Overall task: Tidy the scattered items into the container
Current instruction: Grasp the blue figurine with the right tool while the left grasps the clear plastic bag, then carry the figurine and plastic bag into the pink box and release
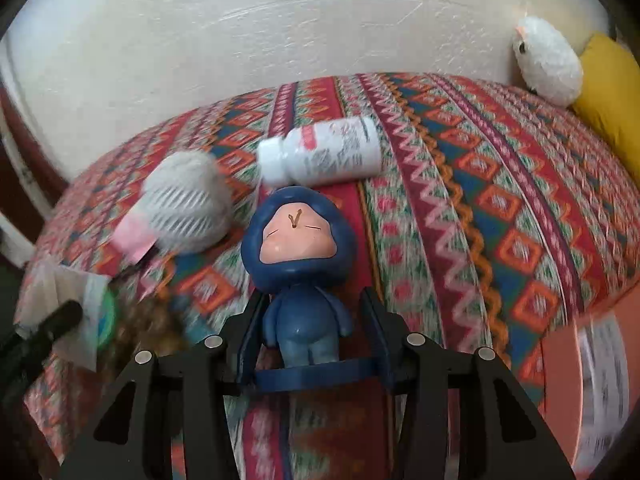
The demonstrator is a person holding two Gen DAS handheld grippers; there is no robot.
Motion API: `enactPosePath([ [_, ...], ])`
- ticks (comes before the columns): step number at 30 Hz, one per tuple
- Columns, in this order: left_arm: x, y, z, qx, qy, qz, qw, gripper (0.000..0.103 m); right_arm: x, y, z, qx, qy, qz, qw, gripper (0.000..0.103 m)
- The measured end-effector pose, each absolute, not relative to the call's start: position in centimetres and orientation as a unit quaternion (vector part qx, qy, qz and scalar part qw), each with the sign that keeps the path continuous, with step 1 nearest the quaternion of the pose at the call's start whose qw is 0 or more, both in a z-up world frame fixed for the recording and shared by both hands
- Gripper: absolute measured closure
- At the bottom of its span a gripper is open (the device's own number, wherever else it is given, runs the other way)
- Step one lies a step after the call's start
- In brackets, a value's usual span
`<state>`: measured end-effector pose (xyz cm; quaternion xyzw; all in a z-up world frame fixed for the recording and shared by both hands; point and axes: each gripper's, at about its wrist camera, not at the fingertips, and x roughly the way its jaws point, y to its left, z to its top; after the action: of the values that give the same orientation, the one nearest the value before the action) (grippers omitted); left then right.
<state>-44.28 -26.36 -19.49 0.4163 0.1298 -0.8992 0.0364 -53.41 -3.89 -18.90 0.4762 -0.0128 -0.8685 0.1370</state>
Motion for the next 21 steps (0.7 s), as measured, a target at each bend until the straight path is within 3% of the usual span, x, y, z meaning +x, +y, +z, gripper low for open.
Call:
enactPosePath([
  [12, -26.1, -25.9, -12.3, 0.374, 0.13, -0.918, -0.003, 0.097, -33.1, 1.3, -11.8, 0.45, -0.051, -0.868, 0.202, 0.054],
  [21, -18.0, -15.2, -4.4, 0.335, 0.101, -0.928, -0.129, 0.097, -20.2, 7.0, -5.0, 0.377, -0.07, -0.894, 0.234, 0.054],
])
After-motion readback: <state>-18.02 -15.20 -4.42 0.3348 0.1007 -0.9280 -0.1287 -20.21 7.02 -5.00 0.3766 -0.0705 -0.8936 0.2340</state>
